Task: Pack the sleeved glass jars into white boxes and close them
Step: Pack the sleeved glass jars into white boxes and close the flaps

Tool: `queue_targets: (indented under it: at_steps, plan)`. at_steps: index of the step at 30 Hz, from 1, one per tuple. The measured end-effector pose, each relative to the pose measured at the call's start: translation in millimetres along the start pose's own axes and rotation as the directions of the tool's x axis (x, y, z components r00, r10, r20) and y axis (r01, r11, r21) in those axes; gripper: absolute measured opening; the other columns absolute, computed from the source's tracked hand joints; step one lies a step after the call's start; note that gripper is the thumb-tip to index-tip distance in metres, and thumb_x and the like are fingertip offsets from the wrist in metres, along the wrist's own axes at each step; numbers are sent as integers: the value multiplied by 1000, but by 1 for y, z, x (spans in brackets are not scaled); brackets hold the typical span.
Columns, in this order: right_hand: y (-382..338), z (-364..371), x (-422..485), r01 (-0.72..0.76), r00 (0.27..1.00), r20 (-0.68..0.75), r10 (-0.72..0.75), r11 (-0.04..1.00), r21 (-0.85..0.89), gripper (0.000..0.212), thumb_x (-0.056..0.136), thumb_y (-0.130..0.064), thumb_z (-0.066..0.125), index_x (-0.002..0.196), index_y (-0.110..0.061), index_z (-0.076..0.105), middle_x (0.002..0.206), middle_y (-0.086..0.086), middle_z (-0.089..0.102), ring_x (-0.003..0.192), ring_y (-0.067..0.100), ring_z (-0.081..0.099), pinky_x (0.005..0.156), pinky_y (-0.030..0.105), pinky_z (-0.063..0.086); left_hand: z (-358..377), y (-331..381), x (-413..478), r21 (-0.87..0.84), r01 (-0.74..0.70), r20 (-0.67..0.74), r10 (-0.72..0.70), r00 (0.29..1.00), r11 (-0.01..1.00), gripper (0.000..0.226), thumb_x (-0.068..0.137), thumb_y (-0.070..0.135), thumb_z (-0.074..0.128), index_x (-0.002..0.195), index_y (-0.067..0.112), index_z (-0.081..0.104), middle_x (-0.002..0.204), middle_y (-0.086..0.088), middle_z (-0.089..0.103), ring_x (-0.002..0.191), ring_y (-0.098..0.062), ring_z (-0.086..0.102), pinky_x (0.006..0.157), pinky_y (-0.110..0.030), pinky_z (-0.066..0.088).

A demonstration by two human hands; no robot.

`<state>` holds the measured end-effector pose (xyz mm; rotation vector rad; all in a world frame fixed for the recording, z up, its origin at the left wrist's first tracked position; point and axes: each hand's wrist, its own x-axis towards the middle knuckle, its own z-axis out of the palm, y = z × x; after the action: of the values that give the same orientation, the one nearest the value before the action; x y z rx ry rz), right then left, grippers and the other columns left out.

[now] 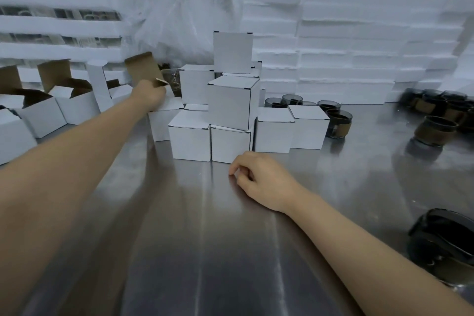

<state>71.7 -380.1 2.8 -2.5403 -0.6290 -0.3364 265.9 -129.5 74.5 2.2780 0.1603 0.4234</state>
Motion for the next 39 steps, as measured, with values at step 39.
queue_targets:
  at_steps: [39]
  plan:
    - [-13, -50, -9, -170, 849, -276, 451, 727, 666, 36, 99, -36, 38, 82, -20, 64, 90, 3, 67, 91, 24, 61, 80, 32, 44, 25, 15, -235, -231, -802, -222, 772, 595, 552, 55, 78, 33, 76, 128, 26, 55, 97, 8, 37, 79, -10, 49, 81, -15, 44]
